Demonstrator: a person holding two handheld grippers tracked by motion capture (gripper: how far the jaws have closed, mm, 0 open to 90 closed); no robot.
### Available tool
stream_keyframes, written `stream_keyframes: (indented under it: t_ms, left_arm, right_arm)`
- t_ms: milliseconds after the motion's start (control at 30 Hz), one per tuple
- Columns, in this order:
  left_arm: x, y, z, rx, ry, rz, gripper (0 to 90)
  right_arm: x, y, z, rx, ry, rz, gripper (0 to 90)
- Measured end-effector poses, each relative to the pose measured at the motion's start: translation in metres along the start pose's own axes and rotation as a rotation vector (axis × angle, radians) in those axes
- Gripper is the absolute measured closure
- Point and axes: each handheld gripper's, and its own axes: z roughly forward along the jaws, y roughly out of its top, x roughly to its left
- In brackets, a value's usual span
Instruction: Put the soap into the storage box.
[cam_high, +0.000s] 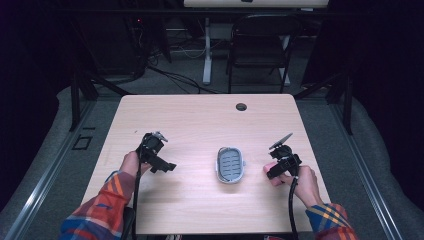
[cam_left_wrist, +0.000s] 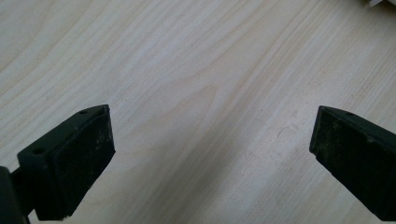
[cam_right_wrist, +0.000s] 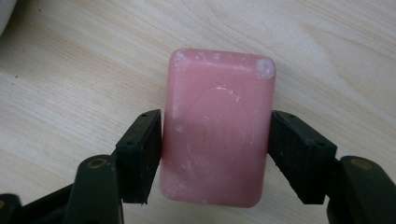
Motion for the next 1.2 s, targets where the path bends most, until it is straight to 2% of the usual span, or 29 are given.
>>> stream_keyframes:
  t_ms: [167, 233, 267, 333, 400, 433, 467, 500, 600, 633, 667, 700, 800, 900, 1067, 1200]
  left_arm:
    - [0.000, 0.000, 0.000, 0.001, 0.000, 0.000, 0.0]
    - [0.000, 0.000, 0.000, 0.000, -0.001, 0.000, 0.0]
    - [0.000, 0.000, 0.000, 0.001, -0.002, 0.000, 0.0]
    - [0.000, 0.000, 0.000, 0.001, -0.002, 0.000, 0.0]
    - [0.000, 0.000, 0.000, 0.002, -0.002, -0.001, 0.0]
    - [0.000, 0.000, 0.000, 0.002, -0.003, -0.001, 0.0]
    - [0.000, 0.000, 0.000, 0.003, -0.002, -0.001, 0.0]
    - [0.000, 0.000, 0.000, 0.003, -0.002, -0.001, 0.0]
    - [0.000, 0.000, 0.000, 0.002, -0.003, -0.001, 0.0]
    - [0.000, 0.000, 0.000, 0.002, -0.003, -0.001, 0.0]
    - [0.000, 0.000, 0.000, 0.002, -0.003, -0.001, 0.0]
    - [0.000, 0.000, 0.000, 0.003, -0.003, 0.000, 0.0]
    - [-0.001, 0.000, 0.000, 0.001, 0.000, 0.000, 0.0]
    - [-0.001, 0.000, 0.000, -0.001, 0.003, 0.000, 0.0]
    - [0.000, 0.000, 0.001, 0.001, -0.002, 0.000, 0.0]
    - [-0.001, 0.000, 0.000, -0.001, 0.001, -0.001, 0.0]
  right_arm:
    - [-0.002, 0.002, 0.002, 0.027, 0.007, -0.009, 35.6]
    - [-0.001, 0.002, 0.005, 0.019, 0.005, 0.007, 35.6]
    - [-0.002, 0.004, 0.004, 0.040, 0.004, -0.007, 35.6]
    - [0.000, 0.004, 0.007, 0.033, -0.004, 0.002, 35.7]
    - [0.000, 0.005, 0.008, 0.038, -0.006, -0.004, 36.0]
    - [0.000, 0.008, 0.006, 0.066, -0.024, -0.025, 36.4]
    - [0.002, 0.007, 0.009, 0.034, -0.020, -0.003, 36.5]
    - [0.001, 0.008, 0.008, 0.055, -0.022, -0.018, 36.6]
    - [-0.001, 0.010, 0.008, 0.068, -0.018, -0.024, 36.6]
    - [0.000, 0.009, 0.010, 0.045, -0.015, -0.003, 36.6]
    - [-0.001, 0.010, 0.009, 0.059, -0.017, -0.018, 36.6]
    - [0.000, 0.009, 0.010, 0.043, -0.021, -0.003, 36.6]
    - [-0.002, 0.010, 0.010, 0.063, -0.011, -0.018, 36.8]
    - [-0.002, 0.010, 0.011, 0.045, -0.005, -0.005, 36.8]
    - [-0.004, 0.011, 0.010, 0.067, -0.004, -0.024, 36.8]
    - [-0.002, 0.011, 0.011, 0.052, -0.008, -0.015, 37.0]
